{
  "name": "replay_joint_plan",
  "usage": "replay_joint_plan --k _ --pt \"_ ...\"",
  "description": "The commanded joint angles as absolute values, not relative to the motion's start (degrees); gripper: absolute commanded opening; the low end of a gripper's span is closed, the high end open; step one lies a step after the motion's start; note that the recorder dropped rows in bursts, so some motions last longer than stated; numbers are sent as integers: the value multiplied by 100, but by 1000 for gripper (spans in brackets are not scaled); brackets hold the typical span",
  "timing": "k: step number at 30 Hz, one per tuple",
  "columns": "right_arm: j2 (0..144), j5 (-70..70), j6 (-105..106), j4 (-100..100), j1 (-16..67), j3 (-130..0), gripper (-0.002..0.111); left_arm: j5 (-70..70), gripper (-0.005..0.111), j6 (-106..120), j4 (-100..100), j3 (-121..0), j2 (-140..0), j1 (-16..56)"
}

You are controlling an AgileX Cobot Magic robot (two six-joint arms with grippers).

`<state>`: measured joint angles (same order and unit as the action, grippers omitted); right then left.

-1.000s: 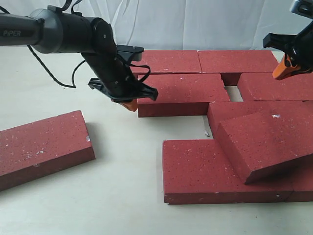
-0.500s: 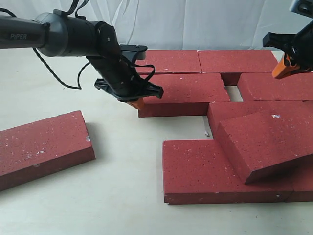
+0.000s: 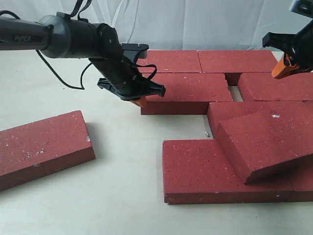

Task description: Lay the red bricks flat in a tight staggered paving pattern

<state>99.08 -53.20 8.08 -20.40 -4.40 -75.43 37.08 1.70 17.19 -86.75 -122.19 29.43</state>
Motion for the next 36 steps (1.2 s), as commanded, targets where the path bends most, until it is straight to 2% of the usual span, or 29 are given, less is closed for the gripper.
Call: replay_joint_plan --k 1,8,17,26,36 --pt "9924 -5332 930 -2110 -454 -7515 -1 3794 0 169 1630 -8618 -12065 2986" --pt "9924 -5467 939 -2110 -454 -7515 -1 3858 0 169 1406 -8618 -11458 2541" --pt "9924 -5467 939 -2110 -454 -7515 -1 3716 0 155 1403 -8618 -11469 1967" --pt "9924 -5403 952 -2110 -454 -7515 -1 3328 0 109 1292 -8618 -11554 1890" --pt "9924 -5358 1029 -2110 -454 -7515 -1 3740 0 -202 1342 -8618 -12266 1890"
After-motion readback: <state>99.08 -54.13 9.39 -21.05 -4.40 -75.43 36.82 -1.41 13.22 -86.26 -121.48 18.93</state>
